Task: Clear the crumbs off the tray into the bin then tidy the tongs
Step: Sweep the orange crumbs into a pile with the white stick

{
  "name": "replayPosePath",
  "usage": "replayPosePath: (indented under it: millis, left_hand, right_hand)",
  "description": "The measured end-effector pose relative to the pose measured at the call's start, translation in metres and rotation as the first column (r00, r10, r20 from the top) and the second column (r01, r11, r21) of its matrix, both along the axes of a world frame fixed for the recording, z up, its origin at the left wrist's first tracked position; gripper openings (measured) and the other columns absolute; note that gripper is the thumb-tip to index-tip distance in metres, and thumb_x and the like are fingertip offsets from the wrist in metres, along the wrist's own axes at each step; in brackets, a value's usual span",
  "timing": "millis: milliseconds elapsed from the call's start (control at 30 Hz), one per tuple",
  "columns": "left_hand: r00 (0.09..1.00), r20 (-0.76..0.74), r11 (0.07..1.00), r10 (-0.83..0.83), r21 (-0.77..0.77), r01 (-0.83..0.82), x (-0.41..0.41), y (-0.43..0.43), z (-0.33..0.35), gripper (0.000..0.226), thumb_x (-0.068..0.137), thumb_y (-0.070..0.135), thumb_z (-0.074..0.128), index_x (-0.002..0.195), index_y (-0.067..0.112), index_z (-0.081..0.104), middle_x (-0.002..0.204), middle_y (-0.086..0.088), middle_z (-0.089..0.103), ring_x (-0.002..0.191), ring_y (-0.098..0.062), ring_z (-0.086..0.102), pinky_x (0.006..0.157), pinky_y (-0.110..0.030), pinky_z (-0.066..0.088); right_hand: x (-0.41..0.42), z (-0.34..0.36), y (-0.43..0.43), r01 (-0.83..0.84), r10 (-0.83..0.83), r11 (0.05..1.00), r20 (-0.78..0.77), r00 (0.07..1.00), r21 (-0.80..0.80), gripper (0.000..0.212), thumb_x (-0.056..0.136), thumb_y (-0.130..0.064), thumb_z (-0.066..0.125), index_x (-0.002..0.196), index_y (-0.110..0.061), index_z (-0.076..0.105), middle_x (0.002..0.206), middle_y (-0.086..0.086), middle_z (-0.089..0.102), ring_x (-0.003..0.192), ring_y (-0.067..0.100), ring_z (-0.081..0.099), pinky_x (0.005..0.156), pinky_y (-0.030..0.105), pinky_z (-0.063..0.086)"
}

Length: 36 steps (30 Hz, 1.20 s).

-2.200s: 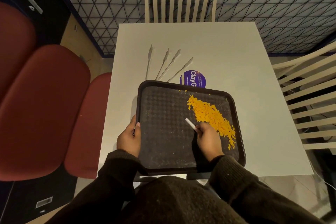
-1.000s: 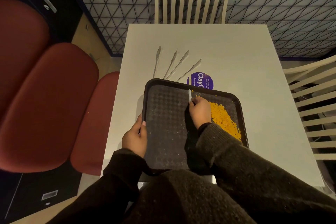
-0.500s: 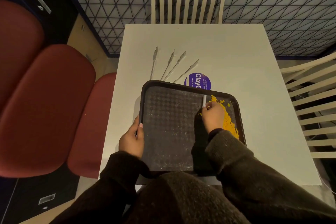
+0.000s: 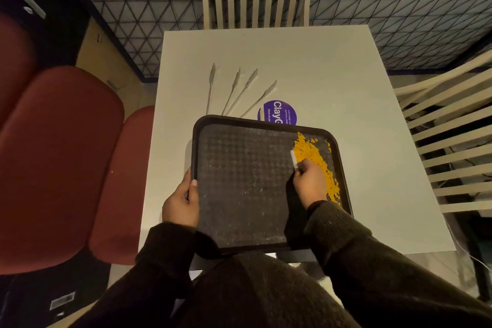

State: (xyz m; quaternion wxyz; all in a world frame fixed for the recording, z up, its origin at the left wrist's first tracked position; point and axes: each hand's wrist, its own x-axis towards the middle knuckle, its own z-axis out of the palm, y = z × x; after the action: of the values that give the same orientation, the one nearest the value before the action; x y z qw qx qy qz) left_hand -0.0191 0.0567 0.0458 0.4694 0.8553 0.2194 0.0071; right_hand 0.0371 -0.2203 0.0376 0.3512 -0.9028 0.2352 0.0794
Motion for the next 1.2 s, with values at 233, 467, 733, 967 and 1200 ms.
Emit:
replayPosePath:
  millis: [233, 467, 733, 967, 1200]
  left_hand:
    - [0.999, -0.023, 0.999, -0.037, 0.019, 0.037, 0.002, 0.002, 0.001, 0.034, 0.080, 0.066, 0.031, 0.114, 0.072, 0.034, 0.086, 0.048, 0.048, 0.085, 0.011, 0.052, 0.079, -0.011, 0.035]
    - [0.998, -0.001, 0.997, -0.056, 0.045, 0.056, 0.002, 0.001, 0.006, 0.034, 0.082, 0.065, 0.030, 0.116, 0.071, 0.033, 0.082, 0.056, 0.047, 0.080, 0.019, 0.048, 0.076, -0.009, 0.035]
    - [0.999, 0.005, 0.997, -0.045, 0.061, 0.045, 0.000, 0.000, 0.001, 0.038, 0.082, 0.064, 0.029, 0.120, 0.067, 0.032, 0.097, 0.034, 0.054, 0.082, 0.009, 0.051, 0.077, -0.009, 0.034]
    - [1.000, 0.001, 0.997, -0.021, 0.072, 0.021, -0.003, -0.001, -0.002, 0.037, 0.083, 0.063, 0.030, 0.119, 0.066, 0.035, 0.100, 0.029, 0.056, 0.080, 0.015, 0.053, 0.075, -0.005, 0.037]
    - [0.999, -0.027, 0.997, -0.044, 0.056, 0.046, -0.003, -0.001, -0.001, 0.038, 0.084, 0.058, 0.030, 0.122, 0.062, 0.035, 0.103, 0.017, 0.063, 0.086, -0.003, 0.057, 0.082, -0.020, 0.043]
  right_hand:
    - [0.001, 0.000, 0.006, 0.025, -0.025, 0.998, 0.003, 1.000, 0.058, 0.010, 0.090, -0.012, 0.056, 0.098, -0.013, 0.061, 0.092, 0.002, 0.063, 0.082, 0.016, 0.056, 0.074, 0.026, 0.043]
    - [0.040, 0.004, 0.045, 0.029, -0.029, 0.992, -0.007, 1.000, 0.124, 0.011, 0.090, -0.018, 0.057, 0.091, -0.011, 0.065, 0.082, -0.001, 0.059, 0.078, 0.015, 0.057, 0.073, 0.027, 0.045]
    - [0.069, -0.006, -0.010, 0.199, -0.198, 0.980, -0.043, 0.979, 0.005, 0.021, 0.088, -0.011, 0.055, 0.091, 0.005, 0.069, 0.096, 0.022, 0.069, 0.090, 0.036, 0.063, 0.081, 0.039, 0.050]
    - [0.052, -0.006, -0.034, 0.269, -0.269, 0.961, -0.008, 0.963, 0.069, 0.025, 0.086, -0.010, 0.052, 0.075, 0.007, 0.067, 0.080, 0.026, 0.069, 0.076, 0.038, 0.065, 0.075, 0.044, 0.054]
    - [-0.005, 0.004, 0.001, 0.021, -0.021, 0.979, -0.001, 1.000, 0.201, 0.011, 0.090, -0.014, 0.056, 0.091, -0.013, 0.067, 0.086, 0.000, 0.064, 0.079, 0.015, 0.060, 0.077, 0.030, 0.050]
